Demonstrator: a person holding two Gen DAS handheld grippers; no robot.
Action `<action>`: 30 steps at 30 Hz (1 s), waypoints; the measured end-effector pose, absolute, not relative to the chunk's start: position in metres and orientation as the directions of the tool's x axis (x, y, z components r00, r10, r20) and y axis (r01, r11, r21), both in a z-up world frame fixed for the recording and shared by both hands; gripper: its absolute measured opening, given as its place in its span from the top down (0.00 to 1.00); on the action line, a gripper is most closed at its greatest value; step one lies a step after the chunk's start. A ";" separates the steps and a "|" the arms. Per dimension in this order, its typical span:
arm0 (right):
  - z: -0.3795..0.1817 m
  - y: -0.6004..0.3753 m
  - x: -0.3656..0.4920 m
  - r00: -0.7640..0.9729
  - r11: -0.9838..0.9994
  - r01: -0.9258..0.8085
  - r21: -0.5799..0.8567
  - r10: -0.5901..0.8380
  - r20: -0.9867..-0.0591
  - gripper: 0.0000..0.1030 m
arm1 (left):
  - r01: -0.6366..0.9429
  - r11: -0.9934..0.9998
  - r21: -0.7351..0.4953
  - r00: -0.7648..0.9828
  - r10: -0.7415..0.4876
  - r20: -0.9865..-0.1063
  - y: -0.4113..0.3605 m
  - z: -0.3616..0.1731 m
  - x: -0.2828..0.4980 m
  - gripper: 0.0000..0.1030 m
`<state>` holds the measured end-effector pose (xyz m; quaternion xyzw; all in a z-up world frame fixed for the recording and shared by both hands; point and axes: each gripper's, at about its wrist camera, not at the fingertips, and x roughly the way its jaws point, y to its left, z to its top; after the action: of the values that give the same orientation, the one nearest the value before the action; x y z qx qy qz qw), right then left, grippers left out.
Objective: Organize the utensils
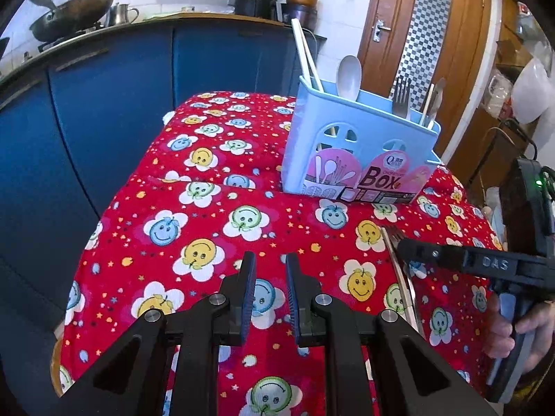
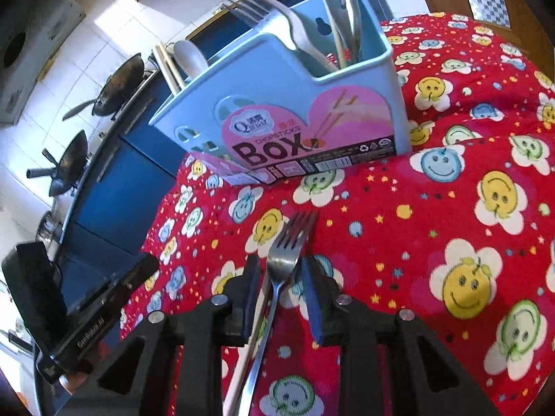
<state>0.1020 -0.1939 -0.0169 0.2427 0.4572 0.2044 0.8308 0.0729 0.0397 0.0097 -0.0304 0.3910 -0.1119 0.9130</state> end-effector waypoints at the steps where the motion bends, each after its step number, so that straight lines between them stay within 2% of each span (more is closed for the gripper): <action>1: -0.019 -0.195 0.103 0.501 0.790 -0.114 0.603 0.570 -0.652 0.83 | 0.184 0.972 -0.145 0.667 -0.231 -0.708 0.039 0.010 0.073 0.83; 6: -0.019 -0.201 0.097 0.515 0.771 -0.125 0.624 0.588 -0.623 0.93 | 0.202 0.970 -0.133 0.661 -0.236 -0.713 0.031 0.010 0.074 0.83; 16: 0.011 -0.217 0.067 0.602 0.770 -0.172 0.615 0.576 -0.554 0.95 | 0.261 0.955 -0.140 0.627 -0.278 -0.727 0.007 0.015 0.069 0.83; 30: 0.043 -0.255 0.023 0.728 0.787 -0.197 0.584 0.517 -0.450 0.96 | 0.376 0.910 -0.175 0.470 -0.350 -0.810 -0.053 0.009 0.082 0.83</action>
<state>0.0234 -0.2546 0.0433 0.2578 0.3098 0.1998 0.8931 0.0817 -0.0532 0.0094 0.0135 0.4693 -0.2116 0.8572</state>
